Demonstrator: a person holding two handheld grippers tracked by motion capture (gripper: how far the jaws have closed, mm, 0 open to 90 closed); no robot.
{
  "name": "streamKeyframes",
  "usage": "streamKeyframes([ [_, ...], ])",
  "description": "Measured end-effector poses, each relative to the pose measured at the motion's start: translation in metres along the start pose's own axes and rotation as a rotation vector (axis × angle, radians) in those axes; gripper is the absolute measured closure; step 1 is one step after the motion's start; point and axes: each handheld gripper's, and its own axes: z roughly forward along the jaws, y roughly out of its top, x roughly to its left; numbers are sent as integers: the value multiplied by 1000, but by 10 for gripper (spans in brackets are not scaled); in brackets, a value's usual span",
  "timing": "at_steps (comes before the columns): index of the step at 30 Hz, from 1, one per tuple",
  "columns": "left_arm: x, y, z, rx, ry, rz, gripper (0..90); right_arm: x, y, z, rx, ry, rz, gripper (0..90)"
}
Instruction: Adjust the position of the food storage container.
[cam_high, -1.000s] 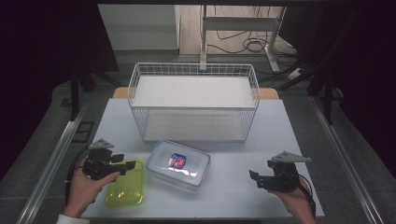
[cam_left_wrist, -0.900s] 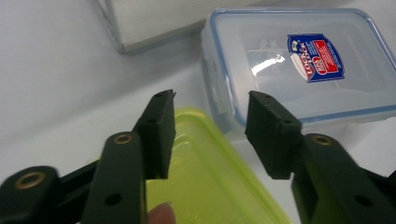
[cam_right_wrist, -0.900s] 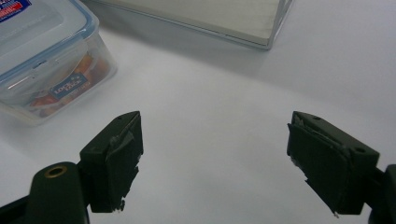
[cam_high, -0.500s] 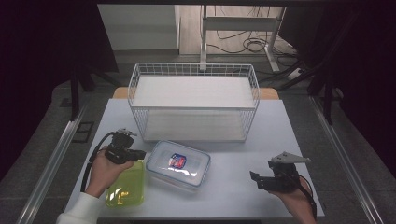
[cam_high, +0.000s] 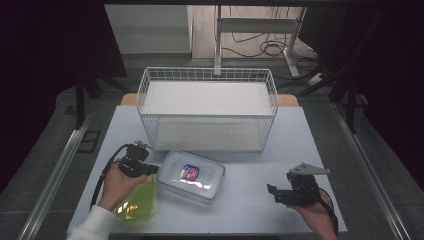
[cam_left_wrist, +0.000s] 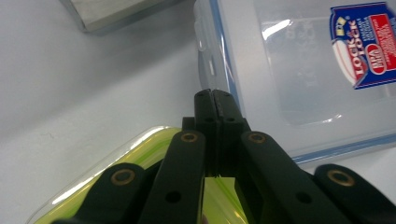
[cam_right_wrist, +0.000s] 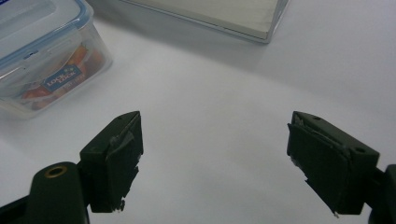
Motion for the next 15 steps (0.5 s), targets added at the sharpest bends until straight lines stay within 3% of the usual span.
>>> streamKeyframes([
  [3, -2, 0, 0, 10, 7, 12, 899, 0, 0, 0, 0, 1, 0, 183],
  [7, -6, 0, 1, 17, -16, 12, 899, 1, 1, 1, 1, 3, -1, 183],
  [15, -29, 0, 6, 20, -72, 53, 899, 2, 2, 1, 2, 6, -5, 183],
])
